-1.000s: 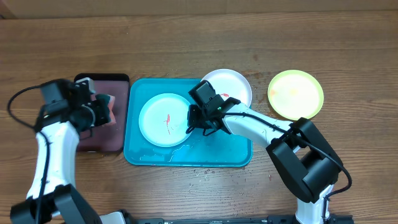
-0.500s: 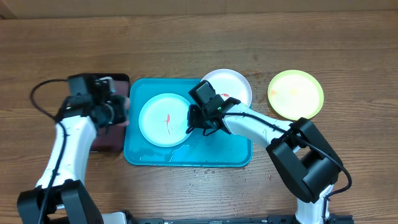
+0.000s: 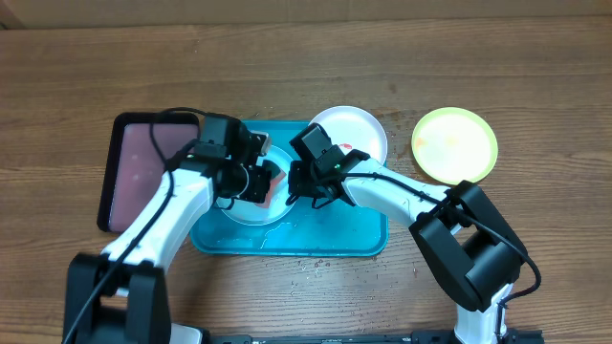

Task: Clean dirty plates on tray and stack at the side
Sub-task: 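Scrub the white plate with the sponge in the left gripper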

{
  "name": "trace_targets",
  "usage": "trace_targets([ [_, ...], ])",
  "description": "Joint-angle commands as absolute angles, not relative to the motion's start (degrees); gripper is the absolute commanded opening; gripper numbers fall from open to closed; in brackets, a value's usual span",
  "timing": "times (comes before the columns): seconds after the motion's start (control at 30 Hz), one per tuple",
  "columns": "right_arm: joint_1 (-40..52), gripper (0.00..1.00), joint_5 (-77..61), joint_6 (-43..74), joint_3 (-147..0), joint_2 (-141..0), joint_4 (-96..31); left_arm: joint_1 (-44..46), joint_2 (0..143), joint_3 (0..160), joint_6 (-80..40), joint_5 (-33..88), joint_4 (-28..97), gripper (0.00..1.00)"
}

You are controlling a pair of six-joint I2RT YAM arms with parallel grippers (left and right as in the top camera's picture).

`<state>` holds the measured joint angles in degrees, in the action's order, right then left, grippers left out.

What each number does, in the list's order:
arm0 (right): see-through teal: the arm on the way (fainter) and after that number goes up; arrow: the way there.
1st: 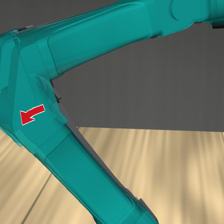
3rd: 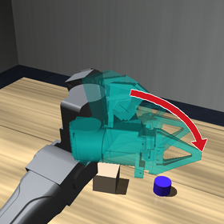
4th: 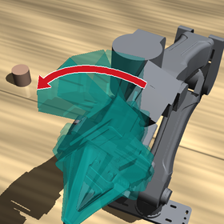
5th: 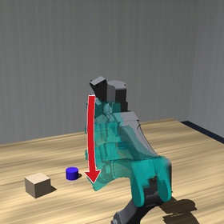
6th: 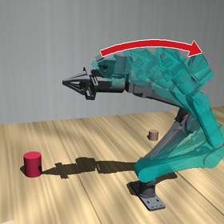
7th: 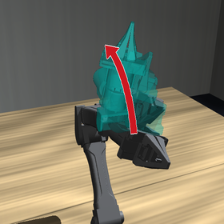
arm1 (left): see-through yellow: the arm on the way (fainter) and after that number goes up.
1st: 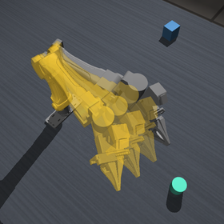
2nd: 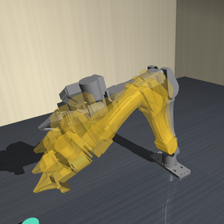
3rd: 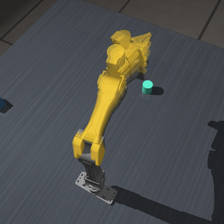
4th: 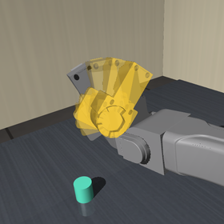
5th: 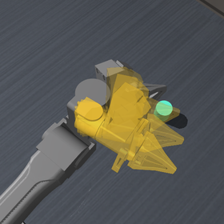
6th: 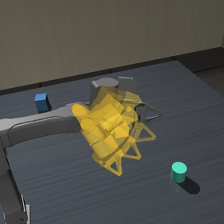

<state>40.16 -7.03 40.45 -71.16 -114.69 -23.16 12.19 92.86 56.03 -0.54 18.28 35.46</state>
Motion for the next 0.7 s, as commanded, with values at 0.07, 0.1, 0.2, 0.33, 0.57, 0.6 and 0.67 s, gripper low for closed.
trace_targets([
  [0.07,40.34,0.05,-6.48,40.12,-71.66,-112.60,-22.63,13.08,100.12,57.36,-0.82,19.33,33.65,0.04],
  [0.1,40.34,0.05,-6.48,40.12,-71.66,-112.60,-22.65,13.19,101.51,57.36,0.08,19.31,33.06,0.04],
  [0.2,40.34,0.05,-6.48,40.12,-71.66,-112.62,-22.63,13.26,104.95,57.36,1.48,18.41,31.18,0.04],
  [0.33,40.34,0.05,-6.48,40.12,-71.66,-112.60,-22.65,12.93,106.83,57.39,-3.18,5.26,30.35,0.04],
  [0.57,40.34,0.04,-6.48,40.12,-71.66,-112.60,-22.79,11.46,104.79,58.98,-6.90,-5.23,28.29,0.04],
  [0.6,40.34,0.04,-6.48,40.12,-71.66,-112.60,-22.90,11.25,104.57,59.44,-6.92,-5.54,28.16,0.04],
  [0.67,40.34,0.04,-6.48,40.12,-71.66,-112.60,-23.09,10.90,104.49,60.12,-6.92,-5.82,28.12,0.04],
])
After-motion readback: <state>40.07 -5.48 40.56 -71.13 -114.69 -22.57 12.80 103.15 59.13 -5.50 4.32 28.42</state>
